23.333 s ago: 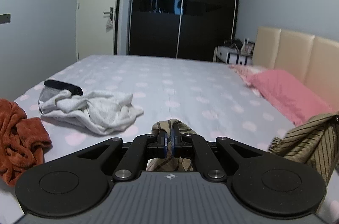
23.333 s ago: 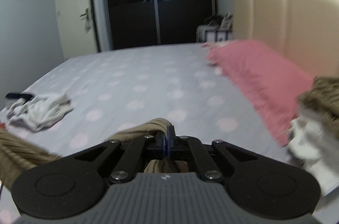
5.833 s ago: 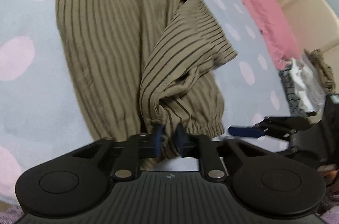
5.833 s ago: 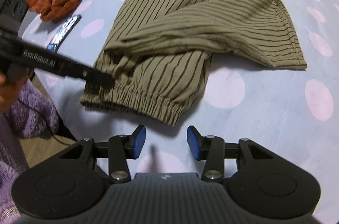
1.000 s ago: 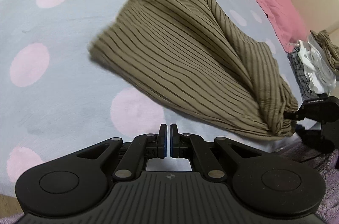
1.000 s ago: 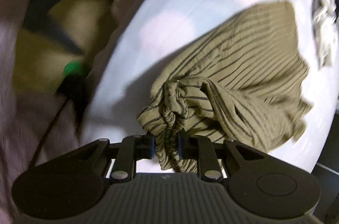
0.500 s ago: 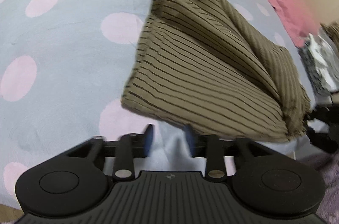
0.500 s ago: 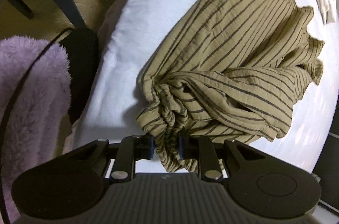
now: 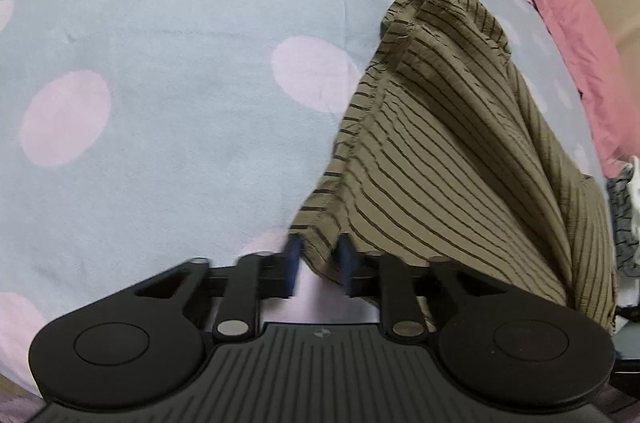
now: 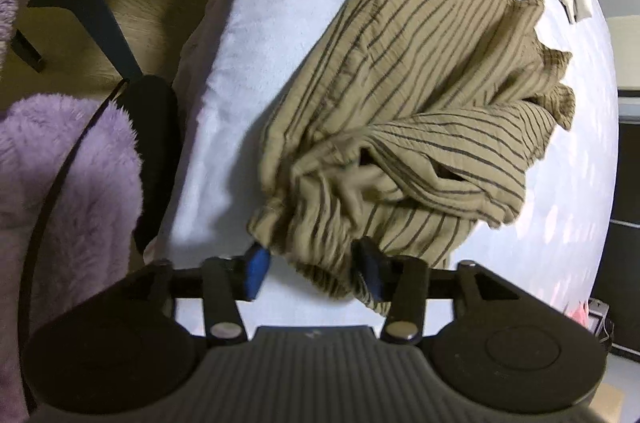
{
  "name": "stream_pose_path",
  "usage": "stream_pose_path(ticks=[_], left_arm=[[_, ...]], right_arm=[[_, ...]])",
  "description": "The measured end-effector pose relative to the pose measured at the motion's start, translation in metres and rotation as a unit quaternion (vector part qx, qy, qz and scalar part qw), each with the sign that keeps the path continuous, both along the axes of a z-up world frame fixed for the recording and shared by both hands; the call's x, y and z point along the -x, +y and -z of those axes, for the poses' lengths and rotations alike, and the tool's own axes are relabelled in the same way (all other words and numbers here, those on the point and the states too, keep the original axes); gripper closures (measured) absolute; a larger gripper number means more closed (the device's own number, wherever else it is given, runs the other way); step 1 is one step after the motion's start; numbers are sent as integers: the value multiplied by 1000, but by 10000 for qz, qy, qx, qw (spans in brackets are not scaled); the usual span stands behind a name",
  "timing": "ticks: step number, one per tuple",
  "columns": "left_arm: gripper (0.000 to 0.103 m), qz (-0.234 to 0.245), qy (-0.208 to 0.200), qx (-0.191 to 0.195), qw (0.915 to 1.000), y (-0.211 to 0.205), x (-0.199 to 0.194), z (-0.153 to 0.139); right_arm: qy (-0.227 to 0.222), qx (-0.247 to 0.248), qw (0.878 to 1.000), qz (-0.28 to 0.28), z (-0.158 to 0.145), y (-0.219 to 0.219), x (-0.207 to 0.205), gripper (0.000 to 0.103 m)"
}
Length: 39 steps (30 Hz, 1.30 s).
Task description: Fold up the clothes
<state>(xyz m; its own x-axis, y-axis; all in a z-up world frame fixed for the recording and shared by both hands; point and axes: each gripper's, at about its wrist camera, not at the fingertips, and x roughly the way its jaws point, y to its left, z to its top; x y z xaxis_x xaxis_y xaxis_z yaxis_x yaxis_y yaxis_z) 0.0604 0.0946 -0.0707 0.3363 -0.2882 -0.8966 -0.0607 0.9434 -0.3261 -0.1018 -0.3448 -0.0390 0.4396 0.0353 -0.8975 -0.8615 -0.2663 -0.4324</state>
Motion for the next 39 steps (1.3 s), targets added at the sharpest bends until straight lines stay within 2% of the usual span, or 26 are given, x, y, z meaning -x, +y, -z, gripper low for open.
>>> stream_pose_path(ticks=[2, 6, 8, 10, 13, 18, 20, 23, 25, 29, 33, 35, 39], left_arm=[[101, 54, 2, 18, 10000, 0, 0, -2], [102, 116, 44, -187, 9997, -1, 7, -6], [102, 112, 91, -214, 9997, 1, 10, -6], [102, 111, 99, -227, 9996, 3, 12, -6], [101, 186, 90, -238, 9995, 2, 12, -6], [97, 460, -7, -521, 9976, -7, 11, -12], [92, 532, -162, -652, 9963, -12, 8, -20], [91, 569, -408, -893, 9935, -15, 7, -31], [91, 569, -528, -1064, 9913, -17, 4, -35], [91, 615, -611, -1218, 9888, -19, 0, -36], [91, 723, -531, -1305, 9874, -21, -4, -28], [91, 731, -516, -1345, 9869, -21, -6, -26], [91, 749, -584, -1364, 9861, -21, -10, -25]], right_arm=[[-32, -74, 9996, 268, -7, -8, 0, 49], [-121, -396, 9919, 1197, -26, -20, -39, 49], [-208, -688, 9817, 1765, -31, -26, -58, 49], [-351, -1015, 9658, 2359, -34, -24, -74, 49], [-464, -1530, 9315, 3266, -43, -23, -102, 49], [-349, -2250, 8722, 4330, -36, -13, -140, 49], [-214, -2614, 8391, 4765, -34, -9, -162, 51], [23, -3146, 7824, 5375, -37, -15, -188, 61], [181, -3492, 7517, 5592, -45, -17, -204, 62], [352, -3848, 7247, 5705, -48, -3, -236, 62], [685, -3888, 6933, 6029, -31, 11, -268, 62], [843, -3835, 6739, 6259, -18, 15, -280, 61], [1258, -3773, 6225, 6740, 5, 12, -297, 60]])
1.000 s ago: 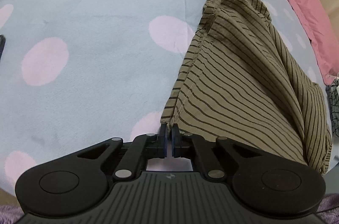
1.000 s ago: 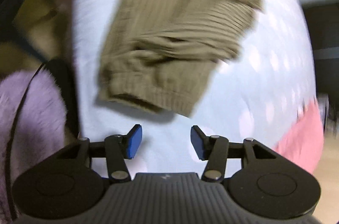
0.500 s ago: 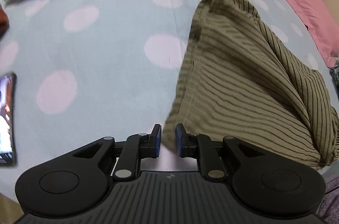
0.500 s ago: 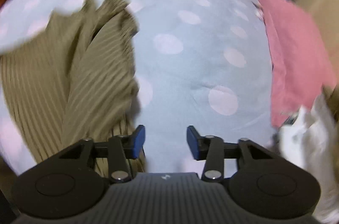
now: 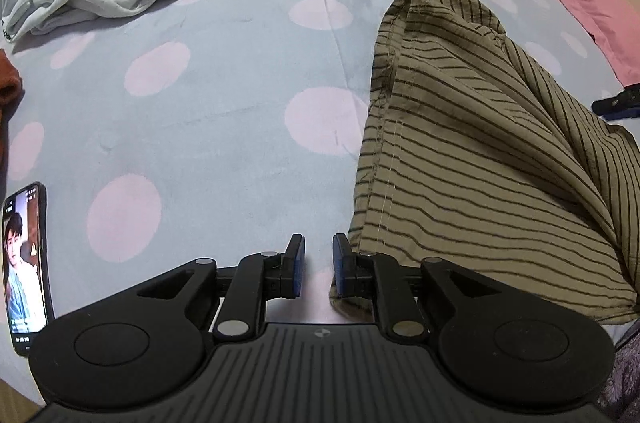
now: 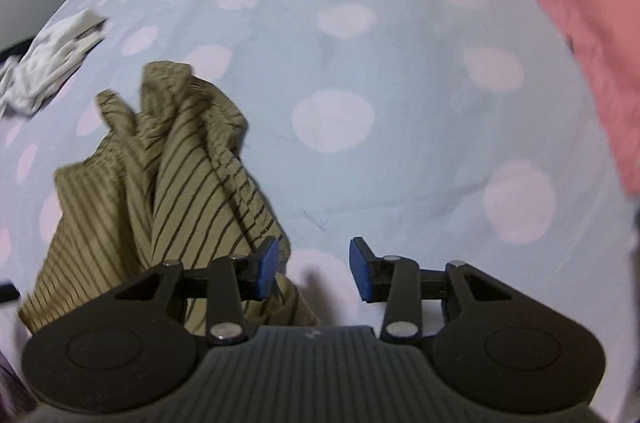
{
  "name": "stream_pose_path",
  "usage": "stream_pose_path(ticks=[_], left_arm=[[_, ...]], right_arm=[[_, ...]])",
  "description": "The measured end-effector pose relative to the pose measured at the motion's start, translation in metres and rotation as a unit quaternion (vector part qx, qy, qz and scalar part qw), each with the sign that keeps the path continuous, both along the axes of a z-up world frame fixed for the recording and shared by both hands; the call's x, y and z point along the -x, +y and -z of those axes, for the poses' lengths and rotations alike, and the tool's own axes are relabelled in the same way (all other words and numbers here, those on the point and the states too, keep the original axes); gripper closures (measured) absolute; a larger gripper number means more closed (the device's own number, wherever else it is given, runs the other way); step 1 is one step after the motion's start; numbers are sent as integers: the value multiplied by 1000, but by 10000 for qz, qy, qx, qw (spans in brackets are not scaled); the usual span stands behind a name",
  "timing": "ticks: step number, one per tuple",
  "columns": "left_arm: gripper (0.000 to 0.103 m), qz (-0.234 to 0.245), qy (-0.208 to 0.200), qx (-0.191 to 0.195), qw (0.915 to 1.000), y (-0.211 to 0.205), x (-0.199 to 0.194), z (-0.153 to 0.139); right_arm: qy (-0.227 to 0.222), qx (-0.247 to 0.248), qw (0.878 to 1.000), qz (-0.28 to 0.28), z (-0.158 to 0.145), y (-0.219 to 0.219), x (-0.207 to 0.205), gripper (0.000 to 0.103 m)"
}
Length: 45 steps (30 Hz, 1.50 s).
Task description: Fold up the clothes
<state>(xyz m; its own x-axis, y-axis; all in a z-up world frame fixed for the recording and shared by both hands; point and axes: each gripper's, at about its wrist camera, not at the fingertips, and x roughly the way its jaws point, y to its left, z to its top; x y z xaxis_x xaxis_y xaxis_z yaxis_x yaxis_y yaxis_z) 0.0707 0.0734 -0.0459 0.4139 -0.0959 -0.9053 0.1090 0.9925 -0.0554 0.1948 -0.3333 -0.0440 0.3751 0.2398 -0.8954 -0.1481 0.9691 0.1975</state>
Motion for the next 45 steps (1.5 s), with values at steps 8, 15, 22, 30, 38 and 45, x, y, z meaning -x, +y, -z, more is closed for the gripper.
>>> stream_pose_path(ticks=[8, 15, 22, 30, 38, 45], left_arm=[[91, 237, -116, -92, 9996, -11, -2, -2], [91, 294, -160, -149, 9993, -12, 2, -6], [91, 260, -224, -103, 9994, -8, 7, -12], [91, 213, -214, -137, 9994, -5, 10, -13], [91, 278, -207, -172, 9993, -6, 10, -12], [91, 386, -243, -138, 9989, -11, 11, -12]], right_arm=[[347, -242, 9991, -56, 24, 18, -12, 80], [-368, -211, 9982, -414, -15, 41, 1, 98], [-871, -846, 9881, -947, -72, 77, 30, 98], [-777, -1382, 9688, -1907, -77, 150, 65, 98], [-768, -1269, 9583, -2442, -65, 192, 79, 66], [-907, -1134, 9648, -2192, -70, 175, 73, 66]])
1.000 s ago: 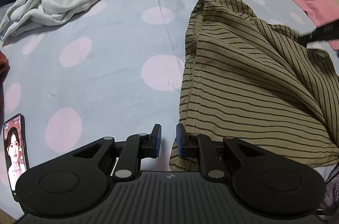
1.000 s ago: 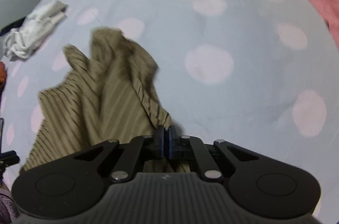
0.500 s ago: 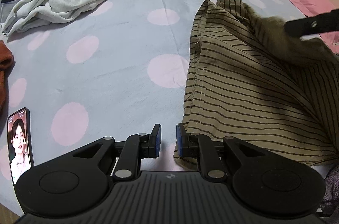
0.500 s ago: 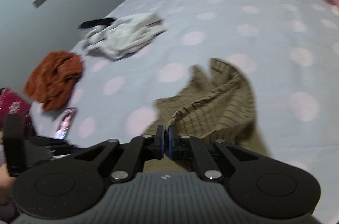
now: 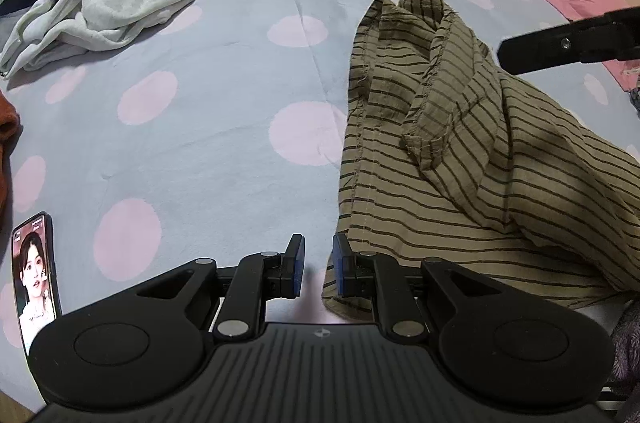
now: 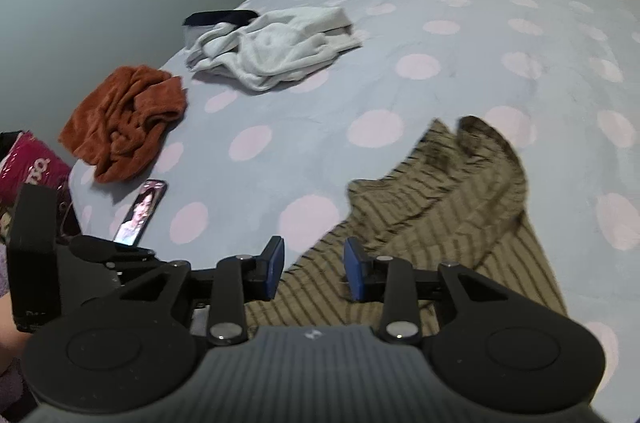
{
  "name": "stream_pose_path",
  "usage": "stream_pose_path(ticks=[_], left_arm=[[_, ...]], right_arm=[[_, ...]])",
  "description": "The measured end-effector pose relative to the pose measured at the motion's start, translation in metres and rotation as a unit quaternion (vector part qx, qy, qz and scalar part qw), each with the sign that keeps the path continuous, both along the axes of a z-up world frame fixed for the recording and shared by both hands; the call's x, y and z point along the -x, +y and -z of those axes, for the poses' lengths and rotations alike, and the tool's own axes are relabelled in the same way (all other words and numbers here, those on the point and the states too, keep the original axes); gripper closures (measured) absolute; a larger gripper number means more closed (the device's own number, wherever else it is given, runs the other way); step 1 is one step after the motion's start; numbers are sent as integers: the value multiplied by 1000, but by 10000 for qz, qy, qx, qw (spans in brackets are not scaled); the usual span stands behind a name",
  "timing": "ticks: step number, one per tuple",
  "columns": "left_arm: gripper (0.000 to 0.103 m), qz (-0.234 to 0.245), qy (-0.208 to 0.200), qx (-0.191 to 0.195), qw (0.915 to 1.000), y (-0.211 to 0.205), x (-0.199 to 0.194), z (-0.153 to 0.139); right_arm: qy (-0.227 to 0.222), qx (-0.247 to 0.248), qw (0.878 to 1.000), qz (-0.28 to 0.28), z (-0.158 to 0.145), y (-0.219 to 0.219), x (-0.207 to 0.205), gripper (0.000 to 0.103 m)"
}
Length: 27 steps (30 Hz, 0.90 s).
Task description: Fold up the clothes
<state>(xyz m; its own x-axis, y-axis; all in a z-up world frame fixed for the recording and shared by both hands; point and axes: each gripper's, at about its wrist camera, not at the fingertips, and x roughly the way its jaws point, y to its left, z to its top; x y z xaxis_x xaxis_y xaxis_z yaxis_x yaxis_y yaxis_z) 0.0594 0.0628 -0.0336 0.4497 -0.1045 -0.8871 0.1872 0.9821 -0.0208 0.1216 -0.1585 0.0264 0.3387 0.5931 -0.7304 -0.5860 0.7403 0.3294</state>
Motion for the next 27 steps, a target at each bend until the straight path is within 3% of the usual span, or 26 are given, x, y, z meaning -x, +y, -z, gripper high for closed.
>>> stream_pose_path(ticks=[9, 15, 18, 22, 27], left_arm=[[88, 139, -103, 523, 9985, -8, -1, -3], [75, 206, -212, 727, 9969, -25, -10, -3], [63, 382, -383, 661, 9963, -41, -16, -1], [62, 595, -329, 542, 9962, -61, -30, 9], [62, 334, -115, 789, 9963, -65, -51, 23]], right_arm=[[-109, 538, 9973, 489, 8, -44, 9, 66], [-11, 863, 9935, 737, 22, -76, 16, 66], [4, 956, 9924, 776, 26, -88, 19, 66], [31, 1042, 9910, 842, 31, -102, 21, 66], [41, 1069, 9899, 929, 33, -117, 21, 66]])
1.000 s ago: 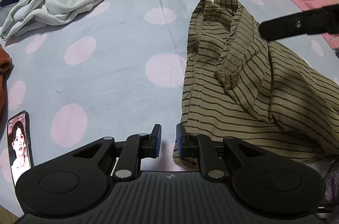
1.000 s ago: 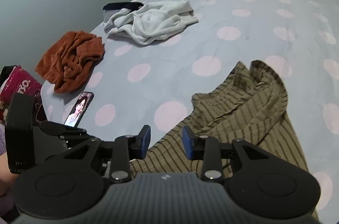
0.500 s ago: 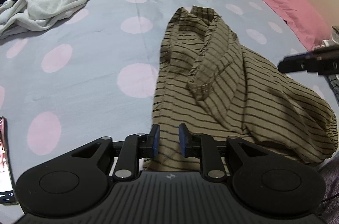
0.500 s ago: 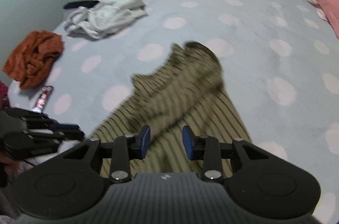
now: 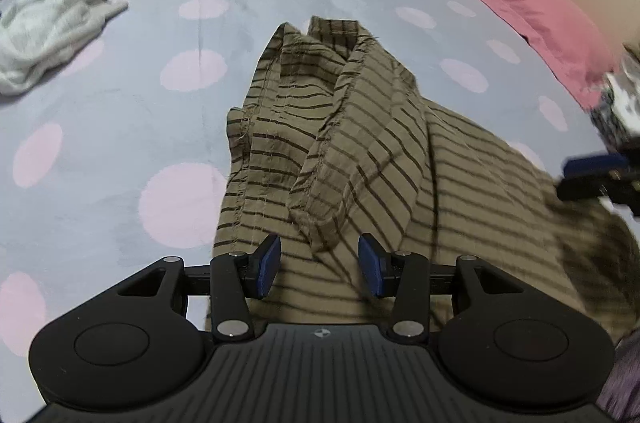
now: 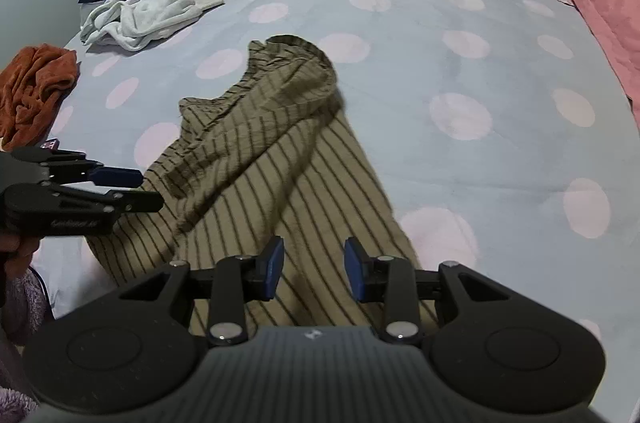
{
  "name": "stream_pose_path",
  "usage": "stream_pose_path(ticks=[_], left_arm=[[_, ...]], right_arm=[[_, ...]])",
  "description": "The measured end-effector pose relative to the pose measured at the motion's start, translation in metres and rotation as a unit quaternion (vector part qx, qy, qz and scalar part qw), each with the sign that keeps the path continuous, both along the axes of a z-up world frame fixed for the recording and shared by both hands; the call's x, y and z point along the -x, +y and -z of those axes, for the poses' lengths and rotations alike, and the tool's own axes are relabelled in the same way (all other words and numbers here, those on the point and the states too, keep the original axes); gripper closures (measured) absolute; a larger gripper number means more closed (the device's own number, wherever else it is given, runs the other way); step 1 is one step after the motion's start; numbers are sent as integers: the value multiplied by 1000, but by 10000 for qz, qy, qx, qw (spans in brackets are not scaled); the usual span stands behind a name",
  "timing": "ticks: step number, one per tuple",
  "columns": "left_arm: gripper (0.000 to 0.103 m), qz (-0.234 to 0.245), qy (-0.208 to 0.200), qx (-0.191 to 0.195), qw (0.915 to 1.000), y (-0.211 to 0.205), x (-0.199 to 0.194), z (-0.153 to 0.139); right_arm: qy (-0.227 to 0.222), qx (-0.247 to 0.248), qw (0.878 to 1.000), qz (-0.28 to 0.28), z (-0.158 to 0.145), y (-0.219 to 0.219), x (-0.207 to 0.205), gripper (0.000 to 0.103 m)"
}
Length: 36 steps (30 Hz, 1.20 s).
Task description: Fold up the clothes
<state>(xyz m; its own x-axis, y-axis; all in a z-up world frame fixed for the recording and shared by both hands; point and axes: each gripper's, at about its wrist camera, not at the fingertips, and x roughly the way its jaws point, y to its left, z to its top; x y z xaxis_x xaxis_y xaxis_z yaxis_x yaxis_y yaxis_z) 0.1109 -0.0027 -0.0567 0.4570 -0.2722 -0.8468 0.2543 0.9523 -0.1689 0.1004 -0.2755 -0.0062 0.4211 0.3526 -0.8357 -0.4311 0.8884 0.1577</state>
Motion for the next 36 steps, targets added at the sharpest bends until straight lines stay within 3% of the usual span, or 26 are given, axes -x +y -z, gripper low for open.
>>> stream_pose_path(ticks=[1, 3, 5, 7, 16, 20, 29, 36], left_arm=[[64, -58, 48, 93, 9999, 0, -4, 3], [76, -124, 135, 256, 9995, 1, -12, 8], [95, -197, 171, 252, 9993, 3, -17, 11], [102, -278, 121, 264, 9992, 6, -18, 11], [103, -621, -535, 872, 9928, 44, 11, -47], [103, -824, -564, 986, 9901, 65, 29, -61], [103, -959, -342, 850, 9912, 93, 64, -67], [103, -995, 253, 234, 9944, 100, 76, -37]], right_arm=[[-6, -3, 10000, 15, 0, -3, 0, 66], [-8, 11, 10000, 37, -1, -6, 0, 65], [-12, 52, 10000, 42, 0, -9, 0, 66], [-9, 143, 9999, 43, 2, -11, 0, 65], [405, 361, 9981, 308, 23, -28, -4, 65], [462, 428, 9976, 276, 29, -27, -2, 65], [324, 495, 9981, 143, 24, -22, 3, 65], [396, 592, 9971, 261, 30, -29, 3, 65]])
